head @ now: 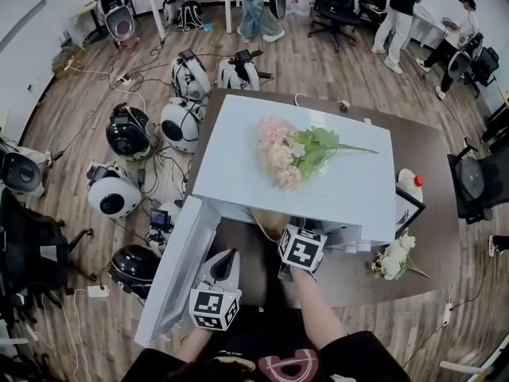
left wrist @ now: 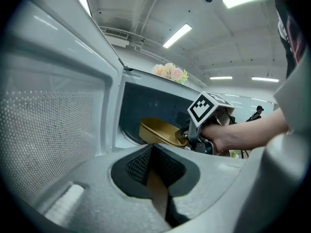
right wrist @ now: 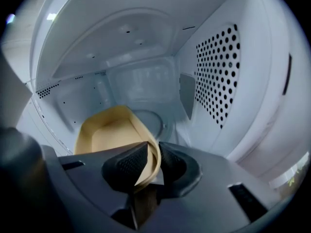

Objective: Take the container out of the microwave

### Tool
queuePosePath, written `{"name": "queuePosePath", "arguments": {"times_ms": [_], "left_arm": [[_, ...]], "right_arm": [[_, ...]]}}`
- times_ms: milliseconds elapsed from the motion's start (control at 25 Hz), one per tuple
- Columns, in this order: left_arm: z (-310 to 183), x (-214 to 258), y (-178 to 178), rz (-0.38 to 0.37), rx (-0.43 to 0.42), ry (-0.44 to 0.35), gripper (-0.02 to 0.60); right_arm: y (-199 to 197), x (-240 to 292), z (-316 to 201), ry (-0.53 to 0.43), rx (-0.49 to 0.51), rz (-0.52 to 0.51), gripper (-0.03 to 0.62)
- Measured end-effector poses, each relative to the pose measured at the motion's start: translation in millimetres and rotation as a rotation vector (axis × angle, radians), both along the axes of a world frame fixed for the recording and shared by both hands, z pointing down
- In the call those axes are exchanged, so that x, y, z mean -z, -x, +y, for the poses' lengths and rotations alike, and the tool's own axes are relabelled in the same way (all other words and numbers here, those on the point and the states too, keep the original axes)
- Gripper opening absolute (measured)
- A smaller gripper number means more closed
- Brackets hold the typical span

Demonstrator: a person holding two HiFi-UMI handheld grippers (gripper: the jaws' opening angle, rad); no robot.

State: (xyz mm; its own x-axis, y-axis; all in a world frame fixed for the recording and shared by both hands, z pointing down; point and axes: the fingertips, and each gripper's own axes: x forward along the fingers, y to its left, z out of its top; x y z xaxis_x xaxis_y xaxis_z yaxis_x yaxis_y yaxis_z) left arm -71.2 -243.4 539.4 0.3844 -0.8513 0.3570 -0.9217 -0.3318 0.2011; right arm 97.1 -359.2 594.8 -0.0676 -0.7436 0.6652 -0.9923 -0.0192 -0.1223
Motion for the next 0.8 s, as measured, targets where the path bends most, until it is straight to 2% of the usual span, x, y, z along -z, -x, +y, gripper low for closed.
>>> {"name": "queuePosePath", "arguments": {"times_ms": [800], "left_arm": [[-1.2, -0.2, -8.8, 0.025, -0.060, -0.011, 0.009]], "right_arm": [[5.2, 14.1, 19.1, -0.020, 0.003, -0.045, 0.052]]}}
